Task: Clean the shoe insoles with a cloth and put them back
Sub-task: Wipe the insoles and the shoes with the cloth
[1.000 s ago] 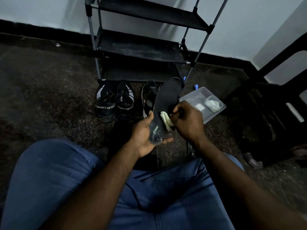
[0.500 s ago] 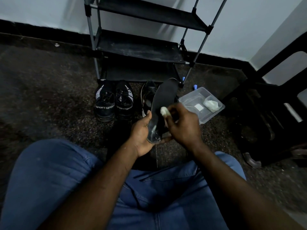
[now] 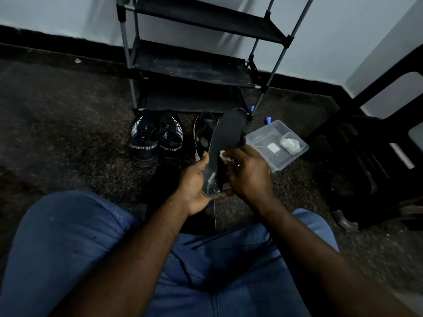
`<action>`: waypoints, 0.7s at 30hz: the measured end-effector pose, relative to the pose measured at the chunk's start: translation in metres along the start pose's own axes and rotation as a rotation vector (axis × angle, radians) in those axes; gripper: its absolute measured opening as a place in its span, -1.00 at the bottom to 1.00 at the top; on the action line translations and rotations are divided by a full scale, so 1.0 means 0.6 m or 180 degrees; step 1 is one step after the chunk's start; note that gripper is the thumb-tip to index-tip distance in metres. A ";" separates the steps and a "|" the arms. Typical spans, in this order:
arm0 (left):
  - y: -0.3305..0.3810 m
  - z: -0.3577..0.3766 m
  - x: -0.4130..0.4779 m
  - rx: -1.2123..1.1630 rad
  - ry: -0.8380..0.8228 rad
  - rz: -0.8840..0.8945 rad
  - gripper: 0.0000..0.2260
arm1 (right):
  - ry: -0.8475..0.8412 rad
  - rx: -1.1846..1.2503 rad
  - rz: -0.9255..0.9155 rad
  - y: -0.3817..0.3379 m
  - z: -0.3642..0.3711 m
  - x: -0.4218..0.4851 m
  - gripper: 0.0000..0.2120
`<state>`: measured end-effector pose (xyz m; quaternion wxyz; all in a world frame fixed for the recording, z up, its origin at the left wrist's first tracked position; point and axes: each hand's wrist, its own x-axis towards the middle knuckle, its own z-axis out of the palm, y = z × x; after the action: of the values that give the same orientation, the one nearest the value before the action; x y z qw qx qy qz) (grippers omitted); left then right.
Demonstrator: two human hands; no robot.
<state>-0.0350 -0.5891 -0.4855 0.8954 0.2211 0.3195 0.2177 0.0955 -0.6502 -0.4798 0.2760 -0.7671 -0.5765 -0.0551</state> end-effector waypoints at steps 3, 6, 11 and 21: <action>0.000 -0.009 0.007 -0.0078 0.0017 -0.0094 -0.55 | -0.0014 0.0020 -0.0126 -0.019 0.007 -0.010 -0.77; -0.001 -0.022 0.019 -0.0110 -0.0035 -0.0117 -0.52 | -0.0231 0.0004 -0.0441 -0.034 0.004 -0.024 -0.77; -0.004 -0.015 0.014 0.0131 -0.0078 -0.0081 -0.60 | 0.0053 -0.0188 -0.0246 -0.002 -0.018 0.002 -0.91; -0.003 -0.029 0.030 0.0044 -0.0125 -0.0098 -0.56 | -0.0218 -0.0110 -0.0717 -0.034 -0.014 -0.010 -0.76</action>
<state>-0.0337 -0.5765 -0.5068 0.9032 0.2265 0.3068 0.1972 0.0769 -0.6559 -0.4678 0.2349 -0.7036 -0.6671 -0.0694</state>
